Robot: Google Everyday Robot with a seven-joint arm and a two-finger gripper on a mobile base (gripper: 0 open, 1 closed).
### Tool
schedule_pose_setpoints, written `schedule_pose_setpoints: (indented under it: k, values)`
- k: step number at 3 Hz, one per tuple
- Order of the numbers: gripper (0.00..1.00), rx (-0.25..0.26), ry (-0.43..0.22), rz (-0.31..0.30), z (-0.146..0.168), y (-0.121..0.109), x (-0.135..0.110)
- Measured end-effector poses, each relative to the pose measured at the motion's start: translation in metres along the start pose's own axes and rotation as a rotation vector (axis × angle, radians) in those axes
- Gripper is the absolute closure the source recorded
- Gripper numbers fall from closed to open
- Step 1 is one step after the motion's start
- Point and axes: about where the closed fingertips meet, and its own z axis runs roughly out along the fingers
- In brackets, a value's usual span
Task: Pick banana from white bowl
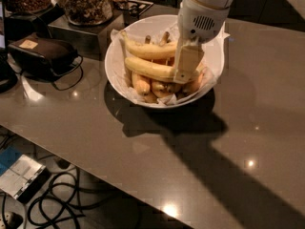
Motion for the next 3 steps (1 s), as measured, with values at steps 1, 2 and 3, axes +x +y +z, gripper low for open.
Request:
schedule_pose_setpoints:
  k: [1,2,3]
  values:
    - [0.04,0.001,0.000,-0.008,-0.0001,-0.0011,-0.0008]
    - [0.00,0.000,-0.001,-0.009,-0.0002,-0.0026,-0.0004]
    - [0.00,-0.001,0.000,-0.008,0.0005,-0.0050,0.0004]
